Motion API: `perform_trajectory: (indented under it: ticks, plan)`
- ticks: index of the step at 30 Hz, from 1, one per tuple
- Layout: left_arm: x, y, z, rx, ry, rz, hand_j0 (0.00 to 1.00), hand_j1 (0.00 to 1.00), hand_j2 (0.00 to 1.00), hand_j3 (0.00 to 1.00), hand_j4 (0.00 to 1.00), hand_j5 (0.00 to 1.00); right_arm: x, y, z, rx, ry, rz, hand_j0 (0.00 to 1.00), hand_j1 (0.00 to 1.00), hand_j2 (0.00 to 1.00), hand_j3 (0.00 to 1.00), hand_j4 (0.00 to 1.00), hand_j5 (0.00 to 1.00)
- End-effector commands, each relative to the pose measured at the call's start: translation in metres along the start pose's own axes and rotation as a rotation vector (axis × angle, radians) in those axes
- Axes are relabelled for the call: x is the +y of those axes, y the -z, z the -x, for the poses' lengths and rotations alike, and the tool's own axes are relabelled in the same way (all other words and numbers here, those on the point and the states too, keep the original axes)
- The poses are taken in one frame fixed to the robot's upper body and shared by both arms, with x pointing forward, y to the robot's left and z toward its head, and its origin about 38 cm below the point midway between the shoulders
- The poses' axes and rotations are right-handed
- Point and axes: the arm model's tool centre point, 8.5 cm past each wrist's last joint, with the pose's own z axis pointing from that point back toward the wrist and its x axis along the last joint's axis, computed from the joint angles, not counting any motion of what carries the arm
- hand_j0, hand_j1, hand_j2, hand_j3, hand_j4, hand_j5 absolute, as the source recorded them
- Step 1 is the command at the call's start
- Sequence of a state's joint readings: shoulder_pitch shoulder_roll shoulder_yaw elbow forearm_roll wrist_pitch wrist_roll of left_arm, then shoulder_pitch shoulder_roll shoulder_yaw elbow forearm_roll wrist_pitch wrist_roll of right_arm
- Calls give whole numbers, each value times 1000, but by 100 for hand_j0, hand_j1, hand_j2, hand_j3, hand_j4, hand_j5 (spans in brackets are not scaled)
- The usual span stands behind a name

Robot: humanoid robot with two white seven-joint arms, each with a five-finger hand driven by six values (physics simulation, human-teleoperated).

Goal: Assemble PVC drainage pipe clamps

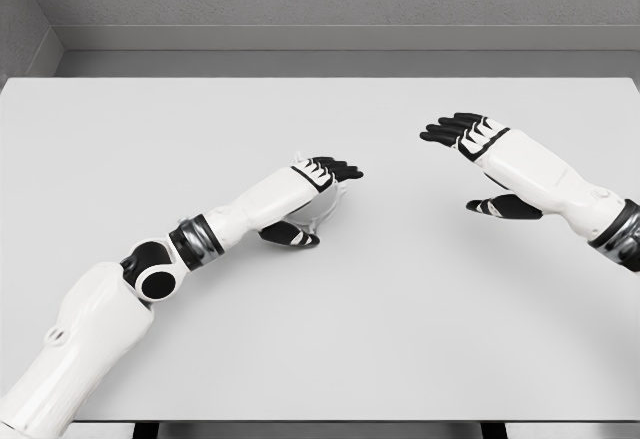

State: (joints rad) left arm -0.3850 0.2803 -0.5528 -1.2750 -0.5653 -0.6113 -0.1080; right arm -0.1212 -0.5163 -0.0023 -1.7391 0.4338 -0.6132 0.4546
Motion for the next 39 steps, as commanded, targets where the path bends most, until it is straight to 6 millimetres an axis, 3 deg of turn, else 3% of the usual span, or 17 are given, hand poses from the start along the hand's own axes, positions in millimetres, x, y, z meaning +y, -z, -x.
perform_trajectory:
  ticks: [1,39]
  plan:
    - [0,0,1,2,-8,-4,100,100,100,100,100,100,0,0,0,-1,6,4,100,100,100,100,100,100]
    - [3,7,5,9,-10,-8,100,100,100,100,100,100,2,-1,0,3,11,1,100,100,100,100,100,100]
